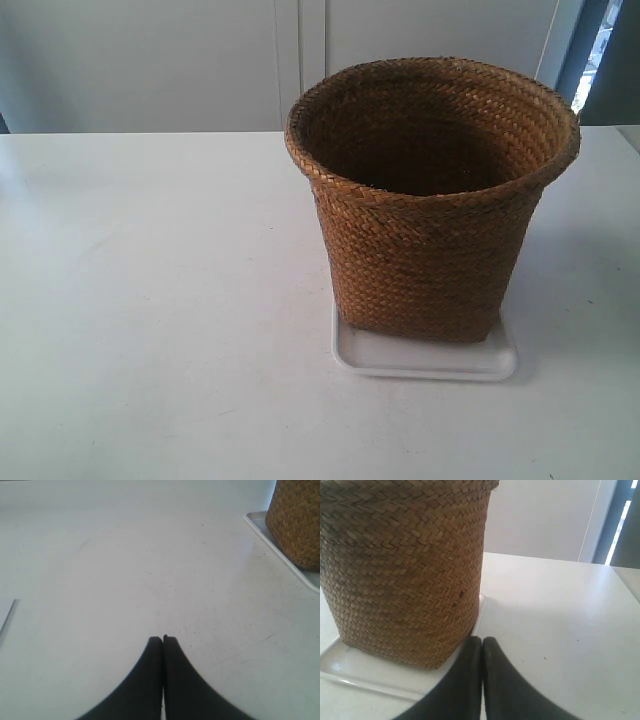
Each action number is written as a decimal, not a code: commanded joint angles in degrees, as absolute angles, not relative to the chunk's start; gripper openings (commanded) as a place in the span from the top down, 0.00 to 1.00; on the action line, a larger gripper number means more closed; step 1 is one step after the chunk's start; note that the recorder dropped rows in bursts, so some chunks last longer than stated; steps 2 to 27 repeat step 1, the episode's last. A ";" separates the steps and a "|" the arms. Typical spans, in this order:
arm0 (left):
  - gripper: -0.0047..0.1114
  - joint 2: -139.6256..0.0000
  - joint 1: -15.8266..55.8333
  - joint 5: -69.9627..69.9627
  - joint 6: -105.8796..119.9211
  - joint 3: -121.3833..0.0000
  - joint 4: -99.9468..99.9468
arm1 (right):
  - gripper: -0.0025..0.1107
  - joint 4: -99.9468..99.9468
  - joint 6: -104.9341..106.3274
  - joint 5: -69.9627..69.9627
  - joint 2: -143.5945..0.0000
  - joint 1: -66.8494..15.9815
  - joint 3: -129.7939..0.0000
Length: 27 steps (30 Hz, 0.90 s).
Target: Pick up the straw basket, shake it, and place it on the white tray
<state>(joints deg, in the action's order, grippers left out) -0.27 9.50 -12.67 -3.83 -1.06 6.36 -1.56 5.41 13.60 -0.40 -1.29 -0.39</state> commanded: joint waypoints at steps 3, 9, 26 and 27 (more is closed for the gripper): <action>0.96 0.00 9.32 -12.88 -3.98 -0.68 7.19 | 0.98 -1.74 5.78 13.67 0.00 -0.95 0.00; 0.96 0.00 9.32 -12.88 -3.98 -0.68 7.19 | 0.98 -1.74 5.78 13.67 0.00 -0.95 0.00; 0.96 0.00 9.32 -12.88 -3.98 -0.68 7.19 | 0.98 -1.74 5.78 13.67 0.00 -0.95 0.00; 0.96 0.00 9.32 -12.88 -3.98 -0.68 7.19 | 0.98 -1.74 5.78 13.67 0.00 -0.95 0.00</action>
